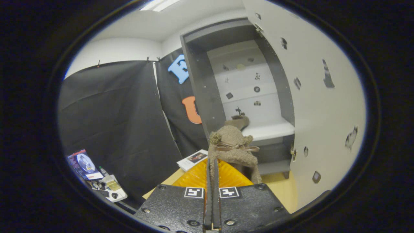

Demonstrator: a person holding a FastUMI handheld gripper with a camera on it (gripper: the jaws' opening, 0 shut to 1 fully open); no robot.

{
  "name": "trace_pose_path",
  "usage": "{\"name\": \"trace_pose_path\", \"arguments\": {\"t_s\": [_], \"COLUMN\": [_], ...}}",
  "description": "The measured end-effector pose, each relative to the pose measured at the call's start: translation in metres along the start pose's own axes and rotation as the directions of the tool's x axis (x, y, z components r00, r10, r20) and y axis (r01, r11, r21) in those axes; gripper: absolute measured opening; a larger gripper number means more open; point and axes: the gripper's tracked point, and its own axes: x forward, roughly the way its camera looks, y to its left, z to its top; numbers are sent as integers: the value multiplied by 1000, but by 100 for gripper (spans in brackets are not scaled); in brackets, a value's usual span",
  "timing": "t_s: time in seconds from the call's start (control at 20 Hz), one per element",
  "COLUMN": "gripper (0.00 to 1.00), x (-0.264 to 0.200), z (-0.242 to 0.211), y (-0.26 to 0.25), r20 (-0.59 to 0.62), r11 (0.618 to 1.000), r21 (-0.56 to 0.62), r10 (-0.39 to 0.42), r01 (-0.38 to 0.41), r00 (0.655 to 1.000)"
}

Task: Open the shoe cabinet door, grab the shoes and put them into the shoe cabinet, then close the shoe cabinet door.

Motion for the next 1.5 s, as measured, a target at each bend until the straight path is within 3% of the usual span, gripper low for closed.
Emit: {"name": "trace_pose_path", "arguments": {"t_s": [0.45, 0.7, 1.0, 1.2, 1.3, 1.5], "gripper": [5, 5, 5, 5, 5, 5], "x": [20, 57, 127, 188, 218, 264], "z": [139, 174, 166, 140, 124, 99], "y": [-13, -49, -99, -152, -175, -210], "r20": [110, 114, 58, 12, -20, -69], "r11": [987, 960, 925, 875, 855, 854], "r21": [-89, -117, -192, -267, -309, -323], "r10": [-124, -241, -323, -417, -443, -452], "r01": [134, 254, 328, 404, 416, 409], "r00": [986, 964, 945, 909, 896, 889]}}
